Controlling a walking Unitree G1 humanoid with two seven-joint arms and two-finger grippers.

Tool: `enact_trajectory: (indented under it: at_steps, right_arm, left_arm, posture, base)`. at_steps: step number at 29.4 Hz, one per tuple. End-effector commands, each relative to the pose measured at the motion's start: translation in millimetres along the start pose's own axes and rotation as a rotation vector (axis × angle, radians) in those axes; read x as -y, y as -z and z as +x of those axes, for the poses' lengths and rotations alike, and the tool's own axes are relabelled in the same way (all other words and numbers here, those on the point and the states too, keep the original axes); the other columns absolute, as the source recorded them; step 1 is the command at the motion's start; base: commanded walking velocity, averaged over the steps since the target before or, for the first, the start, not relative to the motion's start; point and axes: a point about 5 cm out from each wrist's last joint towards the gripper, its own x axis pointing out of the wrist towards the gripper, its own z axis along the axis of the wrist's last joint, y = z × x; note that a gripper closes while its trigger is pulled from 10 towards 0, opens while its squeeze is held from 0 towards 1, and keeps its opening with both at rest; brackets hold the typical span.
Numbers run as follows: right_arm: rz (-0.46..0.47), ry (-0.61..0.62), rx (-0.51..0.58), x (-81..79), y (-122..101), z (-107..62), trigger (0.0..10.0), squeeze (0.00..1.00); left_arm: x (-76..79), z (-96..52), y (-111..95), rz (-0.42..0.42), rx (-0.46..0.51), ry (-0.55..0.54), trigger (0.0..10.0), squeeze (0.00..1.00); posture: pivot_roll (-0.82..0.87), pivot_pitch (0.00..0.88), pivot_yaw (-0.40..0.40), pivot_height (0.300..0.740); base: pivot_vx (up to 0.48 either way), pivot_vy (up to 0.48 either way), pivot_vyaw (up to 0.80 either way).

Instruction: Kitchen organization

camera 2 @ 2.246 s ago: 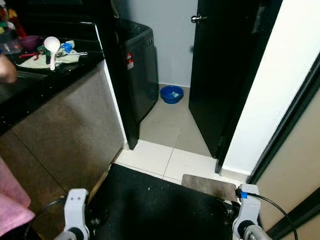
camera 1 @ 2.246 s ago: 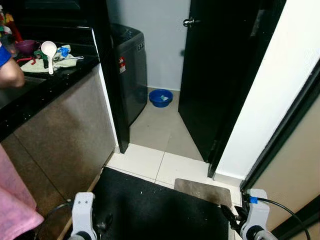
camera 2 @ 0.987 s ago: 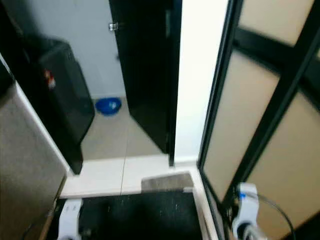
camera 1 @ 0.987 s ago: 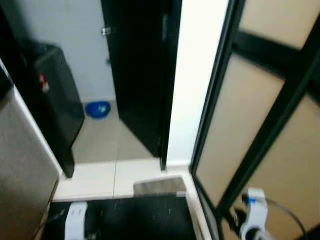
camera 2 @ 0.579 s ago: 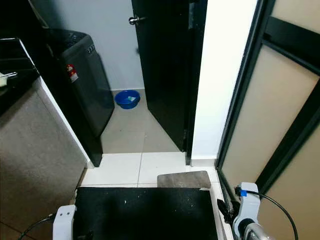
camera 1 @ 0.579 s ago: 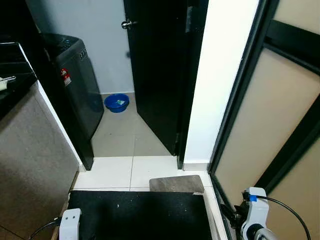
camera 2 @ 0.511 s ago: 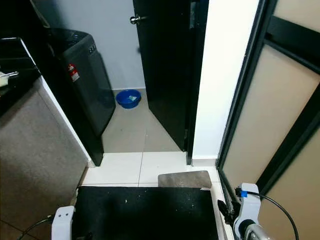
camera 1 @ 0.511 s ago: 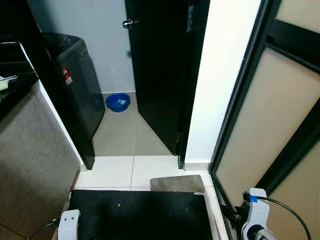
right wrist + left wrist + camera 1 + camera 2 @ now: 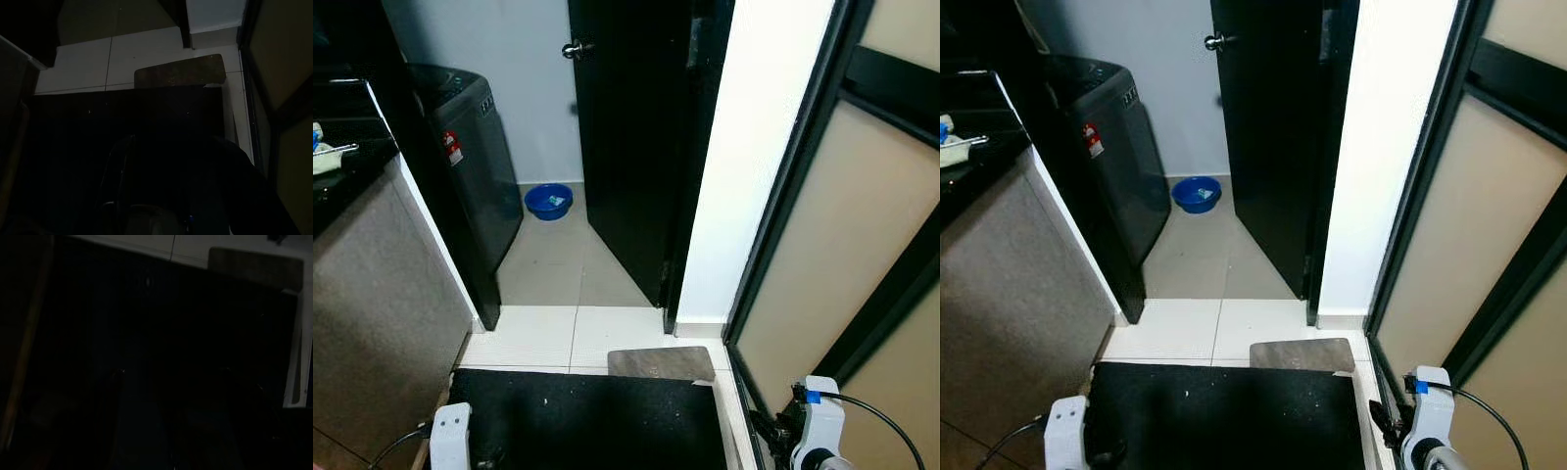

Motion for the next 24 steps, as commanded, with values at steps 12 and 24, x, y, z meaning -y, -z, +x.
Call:
enact_trajectory:
  at_steps: [12,24]
  right_arm:
    - [0.006,0.002,0.03,-4.5,-1.4,1.0,10.0,0.0]
    - [0.0,-0.007,0.026,-7.6,-2.3,2.9,10.0,0.0]
  left_arm:
    - [11.1,4.8,-25.9,0.025,0.13,0.053,10.0,0.0]
    - [24.8,-3.5,-49.8,0.025,0.217,0.079,10.0,0.0]
  posture:
    - [-0.13,0.0,0.026,0.74]
    - [-0.07,0.0,0.029,0.74]
  base:
    - [0.0,0.0,0.0]
    - [0.0,0.0,0.0]
